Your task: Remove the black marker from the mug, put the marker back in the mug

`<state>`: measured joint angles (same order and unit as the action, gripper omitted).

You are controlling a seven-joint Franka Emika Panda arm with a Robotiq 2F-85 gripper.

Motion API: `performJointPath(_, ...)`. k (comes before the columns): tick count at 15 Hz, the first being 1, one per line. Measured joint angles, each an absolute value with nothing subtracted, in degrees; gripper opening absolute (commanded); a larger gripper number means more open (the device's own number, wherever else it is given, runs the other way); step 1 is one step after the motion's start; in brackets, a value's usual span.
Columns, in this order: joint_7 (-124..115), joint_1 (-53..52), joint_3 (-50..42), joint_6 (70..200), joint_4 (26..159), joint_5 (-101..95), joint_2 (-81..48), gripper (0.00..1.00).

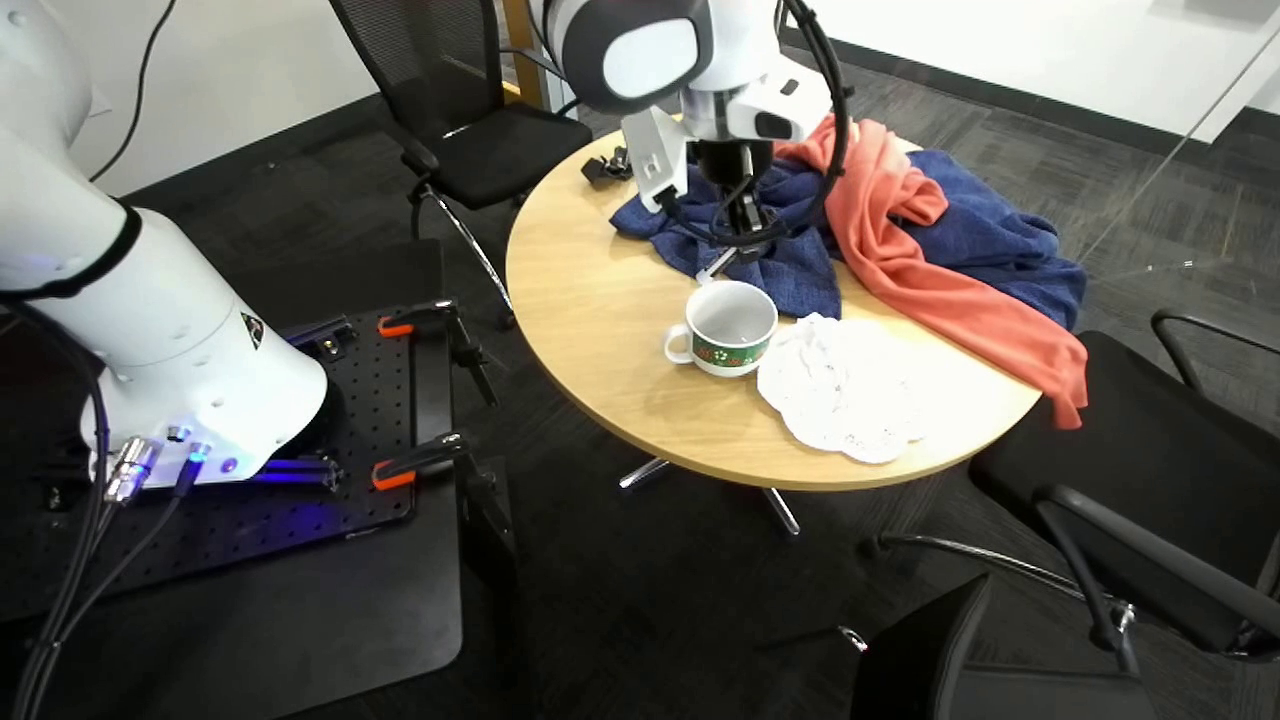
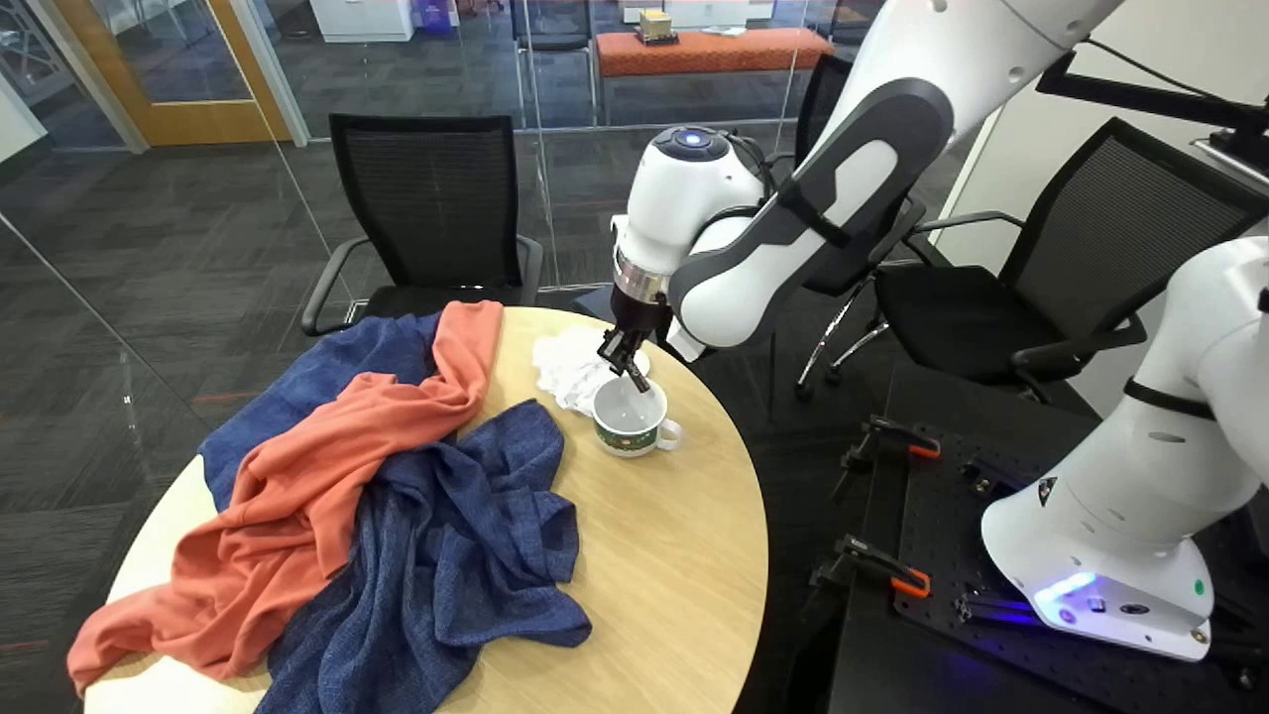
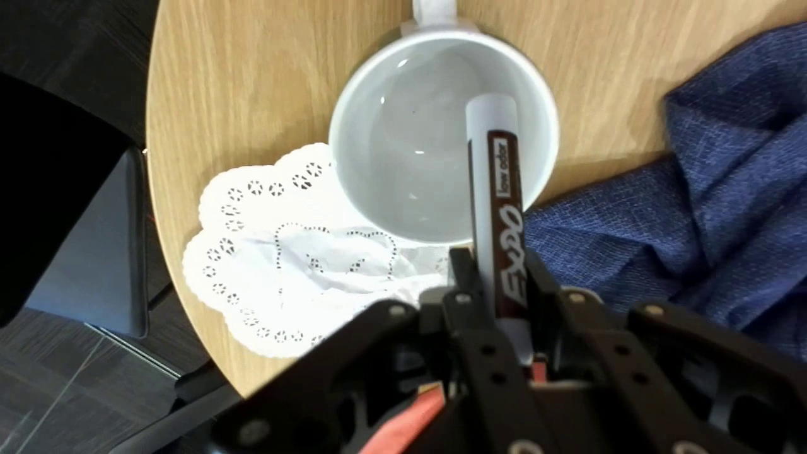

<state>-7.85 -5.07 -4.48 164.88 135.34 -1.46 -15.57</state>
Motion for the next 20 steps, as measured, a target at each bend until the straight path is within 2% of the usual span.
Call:
performJointPath(8, -5.7, -6.13, 2.64, 162.83, 144.48, -2.44, -8.98, 0.05)
performJointPath(20, -4.17, -12.51, 4.98, 167.15, 146.78, -11.76, -18.72, 0.05)
